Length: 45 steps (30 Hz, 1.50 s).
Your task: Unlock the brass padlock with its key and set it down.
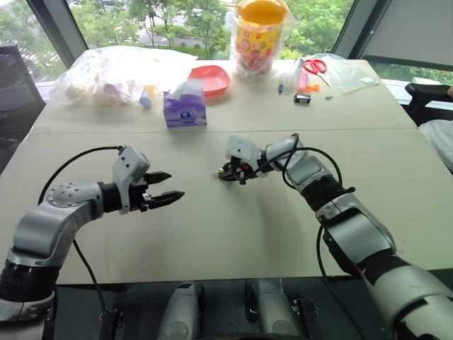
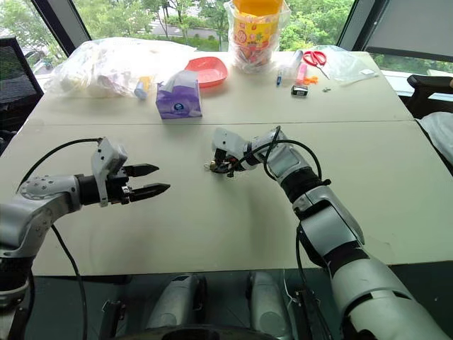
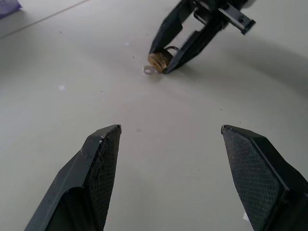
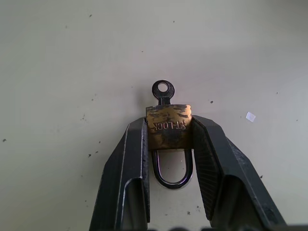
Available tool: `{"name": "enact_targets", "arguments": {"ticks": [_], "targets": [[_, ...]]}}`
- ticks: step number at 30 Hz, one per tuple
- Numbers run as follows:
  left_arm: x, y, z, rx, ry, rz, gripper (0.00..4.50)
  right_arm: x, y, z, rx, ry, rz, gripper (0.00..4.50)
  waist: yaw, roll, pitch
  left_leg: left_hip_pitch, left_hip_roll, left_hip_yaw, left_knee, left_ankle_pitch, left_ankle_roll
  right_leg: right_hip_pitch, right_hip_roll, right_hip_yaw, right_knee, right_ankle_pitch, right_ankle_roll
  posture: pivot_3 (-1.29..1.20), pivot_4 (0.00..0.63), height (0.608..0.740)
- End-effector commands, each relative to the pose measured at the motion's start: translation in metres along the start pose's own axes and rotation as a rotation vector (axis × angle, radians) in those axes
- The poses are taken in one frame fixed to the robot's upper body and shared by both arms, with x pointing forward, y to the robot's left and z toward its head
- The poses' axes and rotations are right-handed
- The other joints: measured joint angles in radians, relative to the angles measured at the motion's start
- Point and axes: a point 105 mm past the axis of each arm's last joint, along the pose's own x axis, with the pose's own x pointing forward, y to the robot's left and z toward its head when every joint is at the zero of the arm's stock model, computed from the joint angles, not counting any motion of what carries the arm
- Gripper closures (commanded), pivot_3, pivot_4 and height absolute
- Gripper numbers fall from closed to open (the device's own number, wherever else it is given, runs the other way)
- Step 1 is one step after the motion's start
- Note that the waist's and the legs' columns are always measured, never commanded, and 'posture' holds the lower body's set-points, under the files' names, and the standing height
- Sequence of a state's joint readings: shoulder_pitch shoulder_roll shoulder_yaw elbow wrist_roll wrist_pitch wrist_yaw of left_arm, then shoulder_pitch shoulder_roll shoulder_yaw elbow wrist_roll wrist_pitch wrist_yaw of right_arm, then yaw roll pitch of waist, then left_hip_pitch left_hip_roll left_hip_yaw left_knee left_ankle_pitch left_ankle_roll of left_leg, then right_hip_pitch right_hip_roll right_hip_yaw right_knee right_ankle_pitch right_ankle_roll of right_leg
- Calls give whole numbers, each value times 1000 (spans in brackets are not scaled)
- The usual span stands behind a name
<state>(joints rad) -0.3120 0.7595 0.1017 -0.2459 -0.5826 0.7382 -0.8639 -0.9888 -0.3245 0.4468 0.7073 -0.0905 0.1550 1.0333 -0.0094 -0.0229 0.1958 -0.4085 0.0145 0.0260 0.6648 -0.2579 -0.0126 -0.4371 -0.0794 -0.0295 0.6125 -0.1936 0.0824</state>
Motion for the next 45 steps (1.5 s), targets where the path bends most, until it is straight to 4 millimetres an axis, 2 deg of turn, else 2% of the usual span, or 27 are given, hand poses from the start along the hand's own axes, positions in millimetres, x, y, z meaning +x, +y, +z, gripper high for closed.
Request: {"name": "enact_targets", "arguments": {"ticks": [1,3,5,9,12,16,21,39,43,45], "targets": [[6,4,29,-54,-141,-45,1011,-25,-18,32,-172,-101,-154,3809,0,0,0,0,-1,0,1,0,0,1,-1,0,0,0,0,0,150,740],[14,6,33,-95,-166,-102,1011,-44,-18,58,-256,-189,-223,3809,-3,0,0,-1,-1,0,2,0,0,1,-1,0,0,1,3,0,150,740],[21,7,37,-127,-187,-155,1011,-60,-14,76,-328,-243,-274,3809,-7,0,0,0,-2,1,2,0,0,1,-1,0,0,2,3,0,150,740],[34,21,56,-214,-291,-205,1011,-79,3,85,-425,-237,-291,3809,-4,0,0,0,-1,0,1,0,0,0,1,0,1,1,3,0,150,740],[38,23,65,-227,-320,-251,1817,-85,8,93,-435,-242,-310,3809,-7,0,0,0,-1,0,1,0,0,0,1,0,1,1,3,0,150,740],[44,16,75,-222,-324,-328,3458,-87,10,96,-427,-246,-328,3809,-6,0,0,0,0,1,1,0,0,0,1,0,1,1,3,0,150,740],[47,5,77,-206,-299,-427,3458,-87,10,97,-416,-246,-349,3809,-3,0,0,0,-1,1,1,0,0,0,0,0,1,1,3,0,150,740],[56,3,79,-207,-310,-435,3458,-82,24,101,-440,-252,-307,3809,-4,0,0,0,-1,0,1,0,0,0,0,0,1,1,3,0,150,740],[56,1,77,-198,-298,-453,4478,-82,24,101,-437,-251,-306,3809,-4,0,0,0,-1,0,1,0,0,0,0,0,1,1,3,0,150,740],[56,0,75,-192,-286,-457,4478,-82,24,101,-434,-252,-307,3809,-4,0,0,0,-1,0,1,0,0,0,0,0,1,1,3,0,150,740]]}}
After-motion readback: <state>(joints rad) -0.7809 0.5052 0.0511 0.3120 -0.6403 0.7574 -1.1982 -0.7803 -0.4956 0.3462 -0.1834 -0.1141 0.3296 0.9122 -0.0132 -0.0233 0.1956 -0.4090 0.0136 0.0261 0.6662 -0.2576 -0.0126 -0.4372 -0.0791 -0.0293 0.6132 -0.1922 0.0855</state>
